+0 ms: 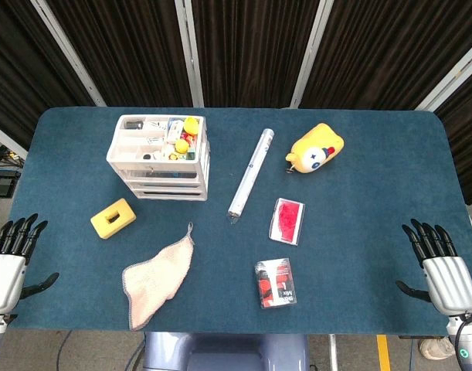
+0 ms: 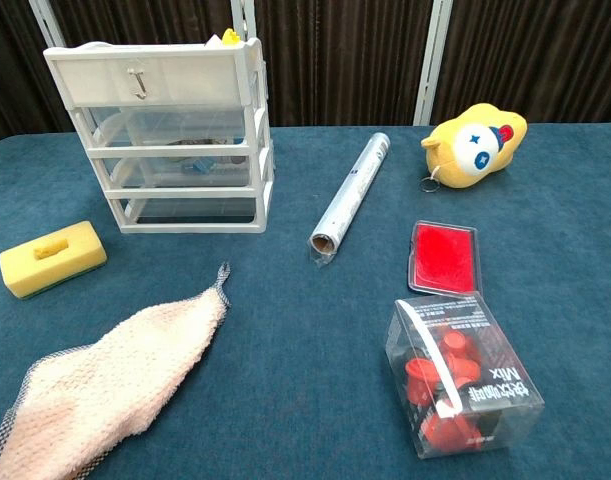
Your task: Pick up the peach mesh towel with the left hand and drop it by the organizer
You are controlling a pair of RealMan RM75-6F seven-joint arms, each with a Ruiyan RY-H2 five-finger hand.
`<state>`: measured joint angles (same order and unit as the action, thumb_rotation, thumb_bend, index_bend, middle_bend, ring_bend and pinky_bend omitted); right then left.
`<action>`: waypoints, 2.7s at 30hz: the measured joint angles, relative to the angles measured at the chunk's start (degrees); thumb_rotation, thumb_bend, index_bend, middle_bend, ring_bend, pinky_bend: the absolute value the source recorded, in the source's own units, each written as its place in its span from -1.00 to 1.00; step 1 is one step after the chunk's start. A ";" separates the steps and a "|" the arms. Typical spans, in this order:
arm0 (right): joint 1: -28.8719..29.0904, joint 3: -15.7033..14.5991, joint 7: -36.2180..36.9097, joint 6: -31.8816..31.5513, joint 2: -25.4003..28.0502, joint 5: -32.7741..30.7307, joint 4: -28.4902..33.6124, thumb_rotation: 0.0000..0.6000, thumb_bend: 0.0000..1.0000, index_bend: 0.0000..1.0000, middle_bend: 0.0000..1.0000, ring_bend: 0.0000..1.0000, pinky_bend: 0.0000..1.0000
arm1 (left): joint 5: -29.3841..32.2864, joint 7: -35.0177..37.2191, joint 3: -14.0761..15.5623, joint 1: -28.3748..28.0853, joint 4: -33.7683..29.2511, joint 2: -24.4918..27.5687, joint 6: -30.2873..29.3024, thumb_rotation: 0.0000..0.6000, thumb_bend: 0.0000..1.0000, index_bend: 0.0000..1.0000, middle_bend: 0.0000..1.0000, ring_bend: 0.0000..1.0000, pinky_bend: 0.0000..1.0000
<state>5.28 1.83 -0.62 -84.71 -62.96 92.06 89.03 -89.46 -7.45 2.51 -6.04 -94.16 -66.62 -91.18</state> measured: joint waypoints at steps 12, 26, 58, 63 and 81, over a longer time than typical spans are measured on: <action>0.05 -0.22 1.17 0.35 0.42 -0.73 0.33 1.00 -0.98 -1.00 -1.00 -1.00 -1.00 | -0.25 -0.62 -0.66 0.18 -0.15 0.18 1.73 1.00 -0.72 -0.86 -1.00 -1.00 -1.00; 0.22 -0.36 1.59 0.83 0.69 -1.22 0.39 1.00 -0.98 -1.00 -1.00 -1.00 -1.00 | -0.89 -2.30 0.25 -0.01 -1.73 1.05 5.05 1.00 -0.72 -0.85 -1.00 -1.00 -0.96; 0.18 -0.19 2.44 1.02 1.04 -2.34 0.72 1.00 -0.98 -1.00 -1.00 -1.00 -1.00 | 18.61 -36.86 -2.45 -19.55 -11.84 -12.08 37.69 1.00 -0.69 -0.74 -1.00 -1.00 -0.91; 0.25 -0.17 2.69 1.16 1.07 -2.47 0.66 1.00 -0.98 -1.00 -1.00 -1.00 -1.00 | 24.09 -40.68 -2.91 -21.84 -10.65 -15.96 38.07 1.00 -0.67 -0.71 -1.00 -1.00 -0.89; 0.26 -0.27 3.29 1.22 1.36 -2.47 0.86 1.00 -0.98 -1.00 -1.00 -1.00 -1.00 | 26.83 -43.97 -2.47 -24.74 -6.46 -24.62 30.21 1.00 0.24 0.83 0.39 0.25 0.05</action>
<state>5.54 1.56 2.67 -83.50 -61.59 89.59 89.90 -62.63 -51.42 0.04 -30.77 -100.62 -91.24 -60.97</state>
